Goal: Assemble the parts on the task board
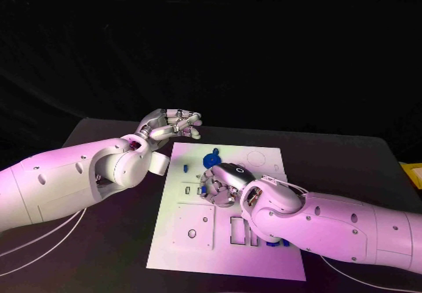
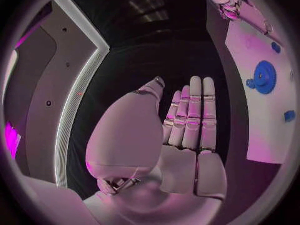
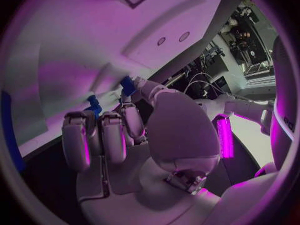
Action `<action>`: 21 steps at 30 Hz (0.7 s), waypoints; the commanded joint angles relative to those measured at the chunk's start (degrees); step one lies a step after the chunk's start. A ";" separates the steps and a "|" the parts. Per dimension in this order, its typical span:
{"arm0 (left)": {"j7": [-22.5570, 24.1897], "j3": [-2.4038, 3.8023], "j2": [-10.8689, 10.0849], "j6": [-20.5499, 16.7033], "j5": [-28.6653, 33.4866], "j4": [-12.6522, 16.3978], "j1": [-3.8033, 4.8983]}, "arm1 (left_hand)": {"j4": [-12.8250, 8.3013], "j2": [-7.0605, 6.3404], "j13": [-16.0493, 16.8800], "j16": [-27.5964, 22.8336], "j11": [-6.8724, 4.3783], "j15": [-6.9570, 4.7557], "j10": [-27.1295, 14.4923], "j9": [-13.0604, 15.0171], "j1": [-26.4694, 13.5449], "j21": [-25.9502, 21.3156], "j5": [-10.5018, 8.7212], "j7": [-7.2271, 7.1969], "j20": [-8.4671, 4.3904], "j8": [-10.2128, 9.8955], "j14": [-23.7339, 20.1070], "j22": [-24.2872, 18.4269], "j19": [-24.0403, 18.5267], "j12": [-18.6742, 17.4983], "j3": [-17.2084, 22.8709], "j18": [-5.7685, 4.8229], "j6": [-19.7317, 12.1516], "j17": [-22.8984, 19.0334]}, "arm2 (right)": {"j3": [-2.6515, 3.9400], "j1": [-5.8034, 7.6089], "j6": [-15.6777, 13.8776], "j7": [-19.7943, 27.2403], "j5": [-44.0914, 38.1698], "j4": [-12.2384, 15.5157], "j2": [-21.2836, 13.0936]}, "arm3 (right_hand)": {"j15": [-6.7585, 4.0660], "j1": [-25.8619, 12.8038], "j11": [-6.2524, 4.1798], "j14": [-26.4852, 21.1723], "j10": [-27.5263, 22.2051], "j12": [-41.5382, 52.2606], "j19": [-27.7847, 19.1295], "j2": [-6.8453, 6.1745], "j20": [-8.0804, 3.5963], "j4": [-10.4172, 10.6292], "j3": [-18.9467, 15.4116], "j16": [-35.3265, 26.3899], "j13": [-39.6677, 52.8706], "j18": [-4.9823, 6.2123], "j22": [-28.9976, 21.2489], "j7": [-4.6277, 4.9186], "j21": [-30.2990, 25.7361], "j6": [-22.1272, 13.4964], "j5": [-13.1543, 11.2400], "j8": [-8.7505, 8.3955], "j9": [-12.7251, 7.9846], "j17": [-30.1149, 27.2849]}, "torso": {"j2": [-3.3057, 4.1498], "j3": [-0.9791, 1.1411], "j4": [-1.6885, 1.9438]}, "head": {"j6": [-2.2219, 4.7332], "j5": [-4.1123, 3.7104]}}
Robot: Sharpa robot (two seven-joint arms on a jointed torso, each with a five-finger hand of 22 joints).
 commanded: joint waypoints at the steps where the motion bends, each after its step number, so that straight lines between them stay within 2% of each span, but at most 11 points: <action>1: 0.30 0.04 0.03 0.85 -0.15 0.11 0.02 | 0.07 -0.13 0.03 -0.34 0.15 0.06 -0.35 0.08 0.10 0.44 -0.33 -0.12 -0.02 -0.38 -0.43 0.11 -0.45 -0.20 0.24 0.02 -0.26 0.16 | -0.14 -0.22 1.20 -0.63 -0.80 -0.22 -0.05 | -0.27 -0.11 0.31 4.75 -0.81 -0.62 3.00 -0.59 -0.26 0.16 -0.30 -0.22 -0.50 -0.56 11.86 0.12 -0.21 -0.36 -0.23 -0.37 -0.36 9.62 | -0.04 -0.03 -0.05 | -0.04 0.06; 12: 0.28 0.04 -0.06 0.85 -0.15 0.08 0.02 | 0.07 -0.13 0.03 -0.34 0.15 0.06 -0.35 0.08 0.10 0.44 -0.33 -0.12 -0.02 -0.38 -0.43 0.11 -0.45 -0.20 0.24 0.02 -0.26 0.16 | -0.15 -0.23 1.11 -0.74 -1.09 -0.05 -0.30 | 0.28 -0.39 0.98 4.72 -2.11 -1.86 2.69 -1.51 0.17 0.26 -0.24 -0.30 -1.75 -0.44 11.55 0.91 -0.64 -2.15 -0.25 -1.26 -1.12 9.49 | -0.02 -0.05 0.05 | -0.08 -0.01; 21: 0.29 0.04 -0.13 0.84 -0.15 0.03 0.02 | 0.07 -0.13 0.03 -0.34 0.15 0.06 -0.35 0.08 0.10 0.44 -0.33 -0.12 -0.02 -0.38 -0.43 0.11 -0.45 -0.20 0.24 0.02 -0.26 0.16 | -0.15 -0.24 0.97 -0.68 -1.41 0.14 -0.59 | 0.38 -0.41 1.09 4.70 -2.20 -1.93 2.72 -1.67 0.26 0.25 -0.23 -0.32 -1.82 -0.46 11.59 1.03 -0.61 -2.41 -0.23 -1.40 -1.25 9.43 | -0.04 -0.05 -0.02 | -0.16 0.01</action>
